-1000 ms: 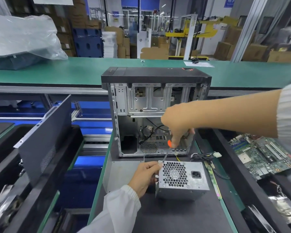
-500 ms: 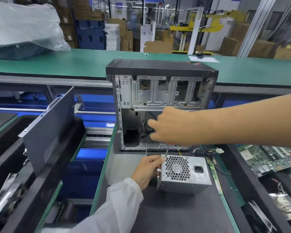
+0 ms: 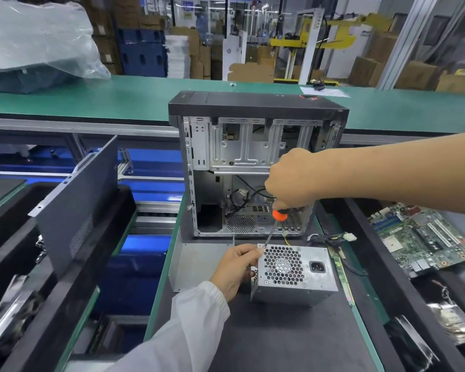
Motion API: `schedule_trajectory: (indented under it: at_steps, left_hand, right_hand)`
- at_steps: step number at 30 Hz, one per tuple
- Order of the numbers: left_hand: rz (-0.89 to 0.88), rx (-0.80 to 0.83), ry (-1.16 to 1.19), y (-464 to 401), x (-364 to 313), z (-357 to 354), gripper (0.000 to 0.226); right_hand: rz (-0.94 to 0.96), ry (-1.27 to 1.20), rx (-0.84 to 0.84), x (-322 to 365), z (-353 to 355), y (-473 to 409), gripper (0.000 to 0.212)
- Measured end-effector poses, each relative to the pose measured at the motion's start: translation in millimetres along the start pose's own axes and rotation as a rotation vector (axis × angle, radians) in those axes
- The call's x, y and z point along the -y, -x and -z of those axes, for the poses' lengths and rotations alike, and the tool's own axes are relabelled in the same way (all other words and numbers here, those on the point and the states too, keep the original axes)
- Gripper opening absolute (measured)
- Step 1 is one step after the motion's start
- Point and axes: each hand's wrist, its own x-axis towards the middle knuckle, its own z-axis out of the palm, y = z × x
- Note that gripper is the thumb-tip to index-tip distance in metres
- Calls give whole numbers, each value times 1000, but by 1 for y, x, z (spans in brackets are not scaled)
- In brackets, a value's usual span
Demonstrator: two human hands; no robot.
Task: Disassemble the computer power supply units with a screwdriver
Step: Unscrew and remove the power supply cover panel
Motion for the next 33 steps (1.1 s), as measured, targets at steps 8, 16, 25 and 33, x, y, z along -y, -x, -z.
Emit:
schedule_trajectory:
  at_steps: [8, 16, 25, 33]
  left_hand:
    - [-32, 1, -12, 0, 0, -2, 11]
    - [-229, -4, -296, -3, -12, -4, 36]
    - [-281, -62, -322, -5, -13, -7, 23]
    - [-329, -116, -336, -5, -13, -7, 15]
  right_hand:
    - [40, 75, -132, 3, -7, -2, 19]
    - [-35, -49, -112, 2, -5, -4, 19]
    - [-47, -272, -271, -3, 6, -5, 37]
    - [-175, -351, -146, -2, 4, -2, 66]
